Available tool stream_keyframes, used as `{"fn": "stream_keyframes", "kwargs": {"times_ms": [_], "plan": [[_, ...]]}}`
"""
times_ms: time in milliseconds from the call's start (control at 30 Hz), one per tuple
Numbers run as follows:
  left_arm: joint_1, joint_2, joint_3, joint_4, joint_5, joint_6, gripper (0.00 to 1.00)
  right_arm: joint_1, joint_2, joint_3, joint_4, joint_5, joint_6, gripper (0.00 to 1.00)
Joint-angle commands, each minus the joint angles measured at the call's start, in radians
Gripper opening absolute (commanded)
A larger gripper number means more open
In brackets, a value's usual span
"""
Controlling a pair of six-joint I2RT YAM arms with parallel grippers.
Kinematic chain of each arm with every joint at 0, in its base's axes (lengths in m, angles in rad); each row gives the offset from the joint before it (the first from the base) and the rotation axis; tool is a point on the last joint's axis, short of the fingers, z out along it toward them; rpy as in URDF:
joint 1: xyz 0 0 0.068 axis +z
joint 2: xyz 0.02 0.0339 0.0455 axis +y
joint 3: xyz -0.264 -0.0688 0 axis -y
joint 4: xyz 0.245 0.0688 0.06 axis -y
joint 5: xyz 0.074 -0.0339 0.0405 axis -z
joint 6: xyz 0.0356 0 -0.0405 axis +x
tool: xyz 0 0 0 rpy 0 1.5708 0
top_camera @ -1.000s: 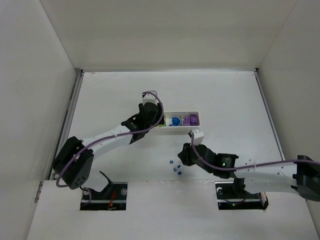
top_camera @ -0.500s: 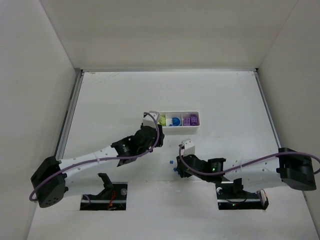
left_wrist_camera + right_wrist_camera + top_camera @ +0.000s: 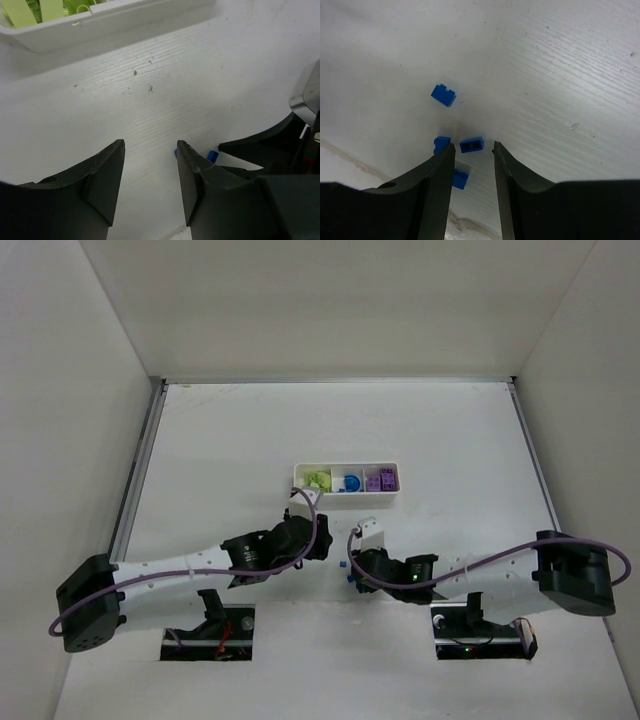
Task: Sort the legos into containers by color
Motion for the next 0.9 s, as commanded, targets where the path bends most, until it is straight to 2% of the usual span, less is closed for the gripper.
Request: {"fn": "stream_keyframes", "kwargs": {"times_ms": [0, 100, 233, 433, 700, 800, 867], "plan": [[-0.020, -0.005, -0.007, 0.020, 0.016, -0.036, 0.43, -0.006, 0.027, 0.040, 0.004, 0.042, -0.016, 0.42], [-0.028, 0.014, -0.013, 0.021, 0.009, -0.042, 0.43, -0.003, 0.049, 0.050, -0.002, 0.050, -0.013, 0.39], [-0.034, 0.025, -0.010, 0.012, 0.012, -0.041, 0.44, -0.003, 0.061, 0.054, 0.003, 0.058, -0.004, 0.27], [-0.069, 0.059, 0.007, 0.015, 0.012, -0.042, 0.48, -0.024, -0.069, 0.022, 0.004, 0.090, 0.008, 0.24], [-0.175, 0.220, 0.081, 0.038, -0.044, -0.010, 0.45, -0.252, -0.331, -0.027, 0.041, 0.110, -0.031, 0.24], [-0.195, 0.275, 0.104, 0.038, -0.073, -0.010, 0.45, -0.354, -0.367, -0.018, 0.126, 0.067, -0.077, 0.24], [-0.209, 0.300, 0.110, 0.049, -0.087, -0.012, 0.45, -0.432, -0.335, 0.008, 0.217, -0.008, -0.125, 0.25]]}}
